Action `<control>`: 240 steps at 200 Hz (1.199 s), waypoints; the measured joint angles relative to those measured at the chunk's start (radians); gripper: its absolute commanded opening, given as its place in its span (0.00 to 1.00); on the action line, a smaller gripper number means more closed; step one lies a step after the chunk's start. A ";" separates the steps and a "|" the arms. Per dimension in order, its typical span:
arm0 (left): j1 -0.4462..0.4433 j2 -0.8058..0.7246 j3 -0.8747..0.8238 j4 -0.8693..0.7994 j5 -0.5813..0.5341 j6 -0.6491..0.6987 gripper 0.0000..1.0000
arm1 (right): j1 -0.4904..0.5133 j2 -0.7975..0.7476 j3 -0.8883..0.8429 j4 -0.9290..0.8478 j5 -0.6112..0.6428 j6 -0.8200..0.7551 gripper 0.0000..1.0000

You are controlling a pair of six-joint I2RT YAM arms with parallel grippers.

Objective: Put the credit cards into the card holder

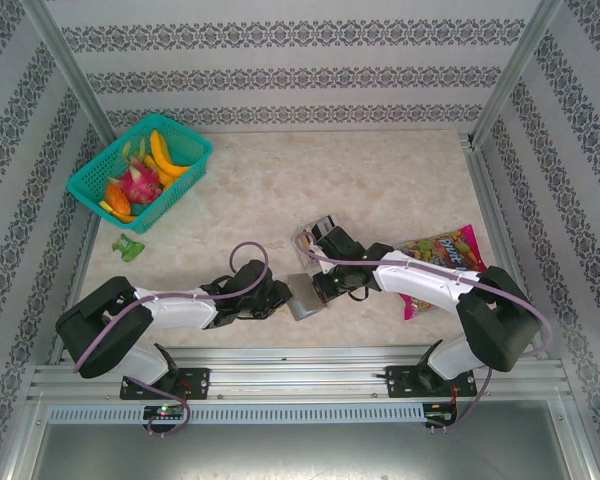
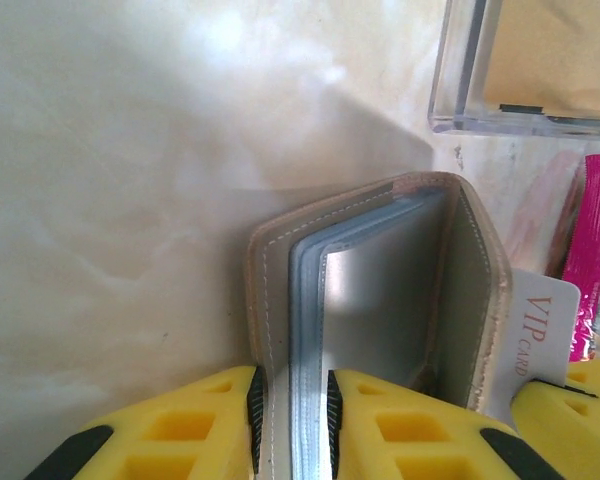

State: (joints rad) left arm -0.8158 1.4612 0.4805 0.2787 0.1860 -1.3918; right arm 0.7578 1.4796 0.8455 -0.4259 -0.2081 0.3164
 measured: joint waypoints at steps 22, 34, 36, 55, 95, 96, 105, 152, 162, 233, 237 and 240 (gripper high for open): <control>0.001 -0.002 -0.008 0.035 0.000 0.008 0.26 | -0.008 -0.003 -0.004 0.004 -0.015 0.004 0.00; 0.003 -0.004 -0.008 0.056 0.001 0.015 0.25 | -0.013 -0.005 -0.005 0.004 -0.019 0.008 0.00; 0.004 -0.005 -0.008 0.060 0.001 0.016 0.25 | -0.014 -0.005 -0.006 0.005 -0.021 0.008 0.00; 0.006 -0.010 -0.007 0.078 0.006 0.024 0.25 | -0.021 -0.009 -0.013 0.009 -0.030 0.018 0.00; 0.006 -0.013 -0.007 0.082 0.011 0.037 0.21 | -0.032 -0.015 -0.020 0.014 -0.042 0.026 0.00; 0.006 -0.013 -0.007 0.082 0.011 0.038 0.21 | -0.032 -0.015 -0.021 0.015 -0.043 0.026 0.00; 0.006 -0.013 -0.007 0.083 0.012 0.041 0.20 | -0.034 -0.017 -0.023 0.018 -0.047 0.027 0.00; 0.006 -0.008 -0.007 0.088 0.014 0.045 0.02 | -0.047 -0.028 -0.037 0.030 -0.053 0.038 0.00; 0.006 -0.005 -0.006 0.078 0.012 0.049 0.03 | -0.050 -0.028 -0.037 0.030 -0.056 0.042 0.00; 0.006 -0.004 0.018 -0.062 -0.011 0.061 0.19 | -0.055 -0.028 -0.037 0.030 -0.071 0.053 0.00; 0.006 -0.003 0.018 -0.066 -0.011 0.063 0.20 | -0.055 -0.028 -0.037 0.030 -0.071 0.053 0.00; 0.006 -0.003 0.018 -0.069 -0.011 0.064 0.21 | -0.055 -0.028 -0.037 0.030 -0.071 0.053 0.00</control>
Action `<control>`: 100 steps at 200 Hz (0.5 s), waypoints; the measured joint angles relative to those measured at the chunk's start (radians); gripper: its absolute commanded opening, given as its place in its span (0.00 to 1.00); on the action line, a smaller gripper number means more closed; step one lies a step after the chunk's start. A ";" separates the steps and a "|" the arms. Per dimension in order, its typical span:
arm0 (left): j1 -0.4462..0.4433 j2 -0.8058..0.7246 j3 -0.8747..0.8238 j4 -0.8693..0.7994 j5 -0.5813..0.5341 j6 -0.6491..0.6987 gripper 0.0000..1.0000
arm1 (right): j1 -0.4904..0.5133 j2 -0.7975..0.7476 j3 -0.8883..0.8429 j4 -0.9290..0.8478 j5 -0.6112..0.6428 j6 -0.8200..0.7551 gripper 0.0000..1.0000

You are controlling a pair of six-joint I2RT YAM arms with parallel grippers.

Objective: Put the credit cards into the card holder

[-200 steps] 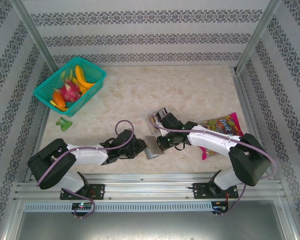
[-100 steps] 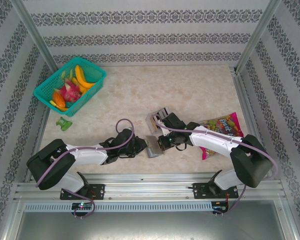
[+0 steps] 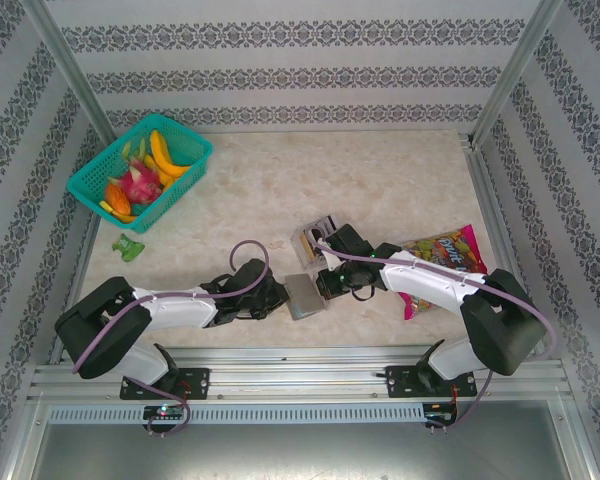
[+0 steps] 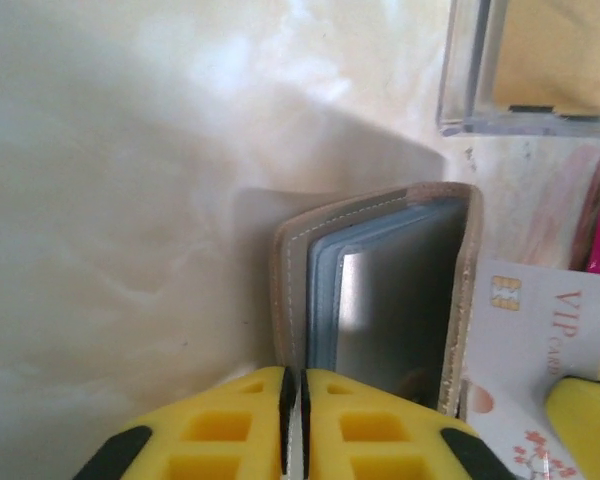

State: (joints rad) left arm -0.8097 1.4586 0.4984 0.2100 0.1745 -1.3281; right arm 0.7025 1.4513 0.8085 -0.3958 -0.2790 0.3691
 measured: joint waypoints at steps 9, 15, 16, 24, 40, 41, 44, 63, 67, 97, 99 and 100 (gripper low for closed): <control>0.000 0.002 0.000 -0.010 0.000 0.000 0.22 | 0.000 0.000 0.000 0.000 0.000 0.000 0.00; 0.000 0.002 0.000 -0.014 0.000 0.000 0.23 | 0.000 0.000 0.000 0.000 -0.001 0.000 0.00; 0.000 0.002 0.000 -0.016 0.000 0.000 0.23 | 0.000 0.000 0.000 0.000 -0.001 0.000 0.00; 0.000 0.002 0.000 -0.023 -0.002 0.000 0.24 | 0.000 0.000 0.000 0.000 -0.003 0.000 0.00; 0.000 0.005 0.000 -0.027 -0.003 0.003 0.24 | 0.000 0.000 0.000 0.000 -0.007 0.000 0.00; 0.000 0.005 0.000 -0.027 -0.003 0.003 0.24 | 0.000 0.000 0.000 0.000 -0.007 0.000 0.00; 0.000 0.008 0.000 -0.027 -0.003 0.004 0.24 | 0.000 0.000 0.000 0.000 -0.007 0.000 0.00; 0.000 0.023 0.006 -0.024 0.000 0.008 0.25 | 0.000 0.000 0.000 0.000 -0.010 0.000 0.00; 0.000 0.024 0.008 -0.023 0.001 0.008 0.26 | 0.000 0.000 0.000 0.000 -0.011 0.000 0.00; 0.000 0.047 0.010 0.013 0.010 0.007 0.22 | 0.000 0.000 0.000 0.000 -0.011 0.003 0.00; 0.001 0.047 0.010 0.014 0.012 0.008 0.21 | 0.000 0.000 0.000 -0.001 -0.011 0.003 0.00; 0.001 0.047 0.010 0.014 0.012 0.008 0.20 | 0.000 0.000 0.000 -0.001 -0.011 0.003 0.00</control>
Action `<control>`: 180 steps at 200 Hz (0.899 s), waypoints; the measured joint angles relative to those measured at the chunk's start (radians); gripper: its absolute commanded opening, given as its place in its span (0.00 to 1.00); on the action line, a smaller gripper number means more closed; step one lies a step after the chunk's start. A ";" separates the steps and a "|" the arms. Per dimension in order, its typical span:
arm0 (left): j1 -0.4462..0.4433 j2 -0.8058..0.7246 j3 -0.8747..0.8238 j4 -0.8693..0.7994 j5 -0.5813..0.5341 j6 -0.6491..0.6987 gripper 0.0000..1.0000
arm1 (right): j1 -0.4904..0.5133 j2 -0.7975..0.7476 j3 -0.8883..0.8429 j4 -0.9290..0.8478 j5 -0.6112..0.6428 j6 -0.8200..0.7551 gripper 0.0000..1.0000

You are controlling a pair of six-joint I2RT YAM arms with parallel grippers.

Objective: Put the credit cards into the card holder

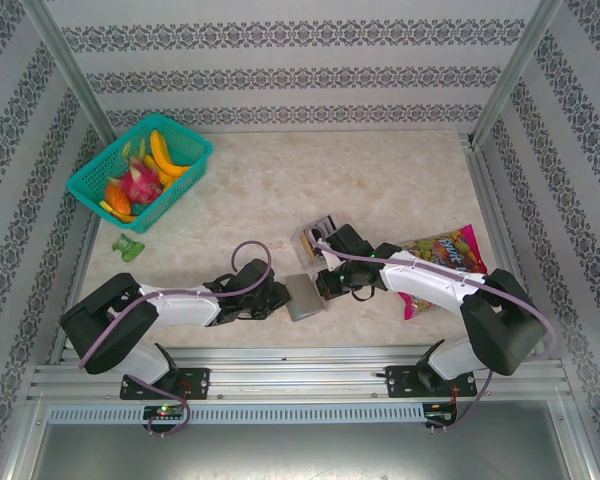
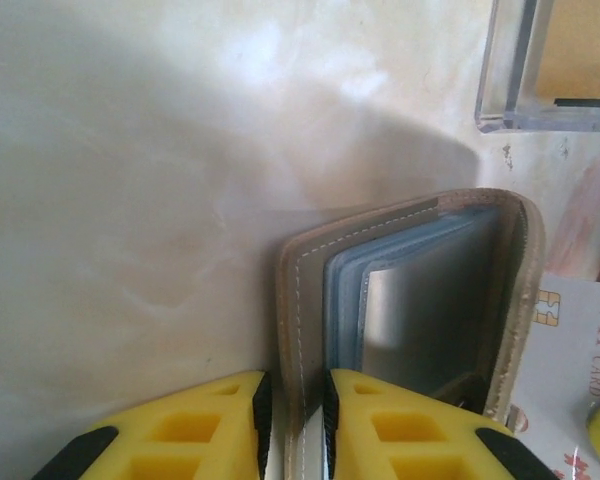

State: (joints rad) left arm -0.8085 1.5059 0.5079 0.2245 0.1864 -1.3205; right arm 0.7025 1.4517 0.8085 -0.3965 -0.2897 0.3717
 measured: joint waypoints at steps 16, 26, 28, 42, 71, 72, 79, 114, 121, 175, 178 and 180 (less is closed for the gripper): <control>0.004 0.007 0.000 0.009 0.008 0.005 0.14 | 0.000 0.000 0.000 0.000 0.000 0.000 0.00; 0.006 0.007 0.000 0.011 0.011 0.007 0.10 | 0.000 0.000 0.000 0.000 0.000 0.000 0.00; 0.006 0.007 0.000 0.013 0.012 0.009 0.09 | 0.000 0.000 0.000 0.000 0.000 0.000 0.00; 0.005 0.009 0.000 0.030 0.015 0.017 0.03 | 0.000 0.000 0.000 -0.002 0.001 0.000 0.00; 0.005 -0.010 0.008 0.014 0.015 0.044 0.00 | -0.003 -0.006 0.000 -0.011 0.021 0.009 0.00; 0.005 -0.013 0.010 0.011 0.015 0.046 0.00 | -0.003 -0.007 0.000 -0.013 0.022 0.010 0.00; 0.005 -0.030 0.021 -0.012 0.015 0.058 0.00 | -0.008 -0.017 0.000 -0.020 0.032 0.018 0.00; 0.005 -0.099 0.212 -0.247 0.016 0.142 0.00 | -0.067 -0.166 -0.001 -0.056 0.111 0.055 0.00; 0.005 -0.099 0.267 -0.301 0.016 0.161 0.00 | -0.081 -0.204 -0.002 -0.058 0.123 0.061 0.00; 0.003 -0.069 0.447 -0.509 0.042 0.257 0.00 | -0.124 -0.393 -0.040 -0.097 0.190 0.123 0.00; 0.003 -0.062 0.447 -0.516 0.043 0.259 0.00 | -0.124 -0.403 -0.045 -0.099 0.194 0.129 0.00; 0.003 -0.058 0.447 -0.519 0.044 0.259 0.00 | -0.124 -0.409 -0.048 -0.100 0.198 0.135 0.00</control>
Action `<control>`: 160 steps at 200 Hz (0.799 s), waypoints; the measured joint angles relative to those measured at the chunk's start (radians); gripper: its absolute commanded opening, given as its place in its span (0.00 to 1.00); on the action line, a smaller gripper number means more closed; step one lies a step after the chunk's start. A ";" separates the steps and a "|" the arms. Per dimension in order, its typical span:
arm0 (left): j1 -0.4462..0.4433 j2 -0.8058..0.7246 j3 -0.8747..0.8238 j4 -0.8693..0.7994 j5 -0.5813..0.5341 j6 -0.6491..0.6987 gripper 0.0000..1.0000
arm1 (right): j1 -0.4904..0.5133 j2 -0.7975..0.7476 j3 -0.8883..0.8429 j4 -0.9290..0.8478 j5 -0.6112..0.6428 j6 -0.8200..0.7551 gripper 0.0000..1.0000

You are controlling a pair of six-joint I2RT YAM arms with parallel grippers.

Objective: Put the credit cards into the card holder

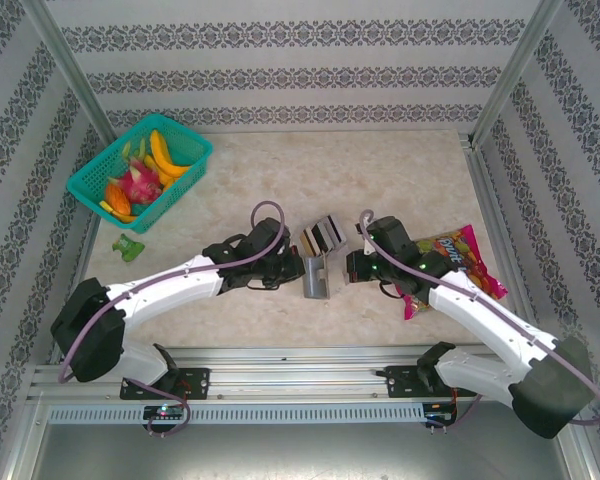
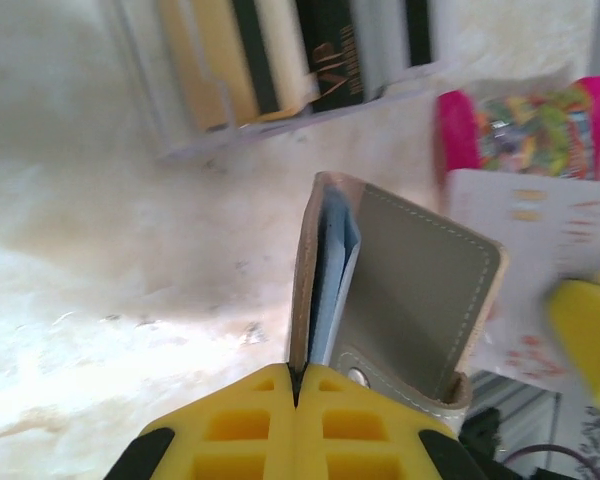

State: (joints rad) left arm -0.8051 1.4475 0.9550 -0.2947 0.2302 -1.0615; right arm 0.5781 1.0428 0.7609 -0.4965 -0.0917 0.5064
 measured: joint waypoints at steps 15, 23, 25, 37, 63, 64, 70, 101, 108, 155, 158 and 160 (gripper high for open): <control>-0.001 0.034 0.000 -0.030 0.000 0.000 0.00 | 0.000 -0.060 -0.025 -0.002 0.023 0.030 0.00; -0.005 0.053 0.003 -0.055 -0.008 0.000 0.00 | 0.000 -0.096 -0.038 0.001 0.025 0.047 0.00; -0.006 0.058 0.004 -0.061 -0.010 0.000 0.00 | 0.000 -0.107 -0.042 0.002 0.024 0.052 0.00; -0.020 0.084 0.020 -0.103 -0.023 0.000 0.00 | 0.001 -0.146 -0.052 0.018 0.013 0.076 0.00; -0.045 0.109 0.038 -0.113 -0.023 -0.014 0.00 | 0.063 -0.143 -0.052 0.079 -0.003 0.131 0.00; -0.045 0.109 0.038 -0.113 -0.023 -0.016 0.00 | 0.066 -0.141 -0.052 0.082 -0.003 0.133 0.00; -0.047 0.109 0.037 -0.109 -0.021 -0.024 0.00 | 0.097 -0.126 -0.052 0.100 -0.001 0.151 0.00; -0.047 0.106 0.008 -0.059 -0.022 -0.068 0.00 | 0.224 -0.051 -0.059 0.170 0.040 0.227 0.00; -0.047 0.101 0.000 -0.055 -0.023 -0.073 0.00 | 0.240 -0.039 -0.060 0.180 0.051 0.238 0.00; -0.047 0.056 -0.036 -0.003 -0.025 -0.103 0.00 | 0.297 0.035 -0.085 0.255 0.119 0.331 0.00; -0.047 0.054 -0.040 0.003 -0.024 -0.106 0.00 | 0.298 0.038 -0.088 0.259 0.122 0.335 0.00; -0.047 0.053 -0.042 0.006 -0.024 -0.107 0.00 | 0.299 0.039 -0.089 0.260 0.123 0.338 0.00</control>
State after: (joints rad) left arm -0.8516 1.5005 0.9131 -0.2886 0.2058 -1.1687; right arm 0.8768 1.0821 0.6716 -0.2367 0.0315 0.8444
